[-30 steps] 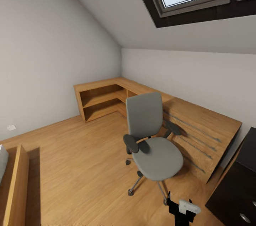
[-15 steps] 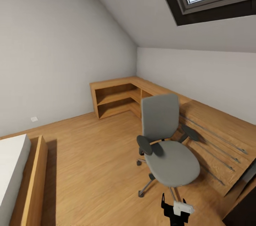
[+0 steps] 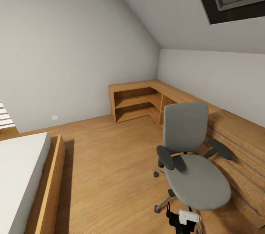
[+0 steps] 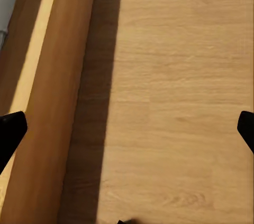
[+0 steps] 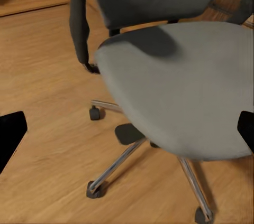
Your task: In the bedroom, organize the workspace by keeping the computer under the desk, ensuring the monitor is on the desk, placing the keyboard on the desk next to the monitor, placing the mouse on the desk next to the keyboard, moving the folder from the swivel chair onto the desk next to the mouse, stacking the notebook on top of the folder with the pen on top of the notebook, and positioning the swivel chair next to the desk.
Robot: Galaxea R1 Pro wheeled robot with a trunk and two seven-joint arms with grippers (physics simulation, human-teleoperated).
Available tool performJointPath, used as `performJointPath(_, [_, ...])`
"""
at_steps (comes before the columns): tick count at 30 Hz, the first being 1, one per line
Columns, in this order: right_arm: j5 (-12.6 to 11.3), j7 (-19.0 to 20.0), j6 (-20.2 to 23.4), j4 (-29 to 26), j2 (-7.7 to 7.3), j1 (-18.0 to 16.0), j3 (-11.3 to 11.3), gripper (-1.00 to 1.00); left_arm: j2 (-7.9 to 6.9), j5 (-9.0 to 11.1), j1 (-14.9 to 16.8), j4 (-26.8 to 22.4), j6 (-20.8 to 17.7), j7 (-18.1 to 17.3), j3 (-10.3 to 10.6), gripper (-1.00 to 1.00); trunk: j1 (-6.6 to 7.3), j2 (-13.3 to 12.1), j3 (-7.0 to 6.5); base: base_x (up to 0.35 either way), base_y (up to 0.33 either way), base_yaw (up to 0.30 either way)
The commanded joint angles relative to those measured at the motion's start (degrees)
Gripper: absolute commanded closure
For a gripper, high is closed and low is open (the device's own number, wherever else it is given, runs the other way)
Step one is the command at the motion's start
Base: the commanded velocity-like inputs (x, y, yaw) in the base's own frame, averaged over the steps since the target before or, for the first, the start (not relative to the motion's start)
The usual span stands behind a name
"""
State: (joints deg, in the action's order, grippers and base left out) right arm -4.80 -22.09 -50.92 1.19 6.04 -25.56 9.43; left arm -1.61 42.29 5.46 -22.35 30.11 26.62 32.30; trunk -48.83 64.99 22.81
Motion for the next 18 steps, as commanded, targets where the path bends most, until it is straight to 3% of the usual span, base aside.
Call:
performJointPath(1, [-0.5,-0.1,-0.2,0.1,0.02,-0.1,0.5,-1.0,-0.04,0.3,0.1,-0.1,0.2,0.4,0.5,-1.0,-0.01,0.0,0.06,0.116,0.0,0.279])
performJointPath(18, [-0.6,0.1,-0.1,0.1,-0.01,0.0,0.5,-1.0,0.14,0.3,0.0,-0.1,0.3,0.4,0.7,-1.0,-0.01,0.0,0.06,0.294,-0.064,0.279])
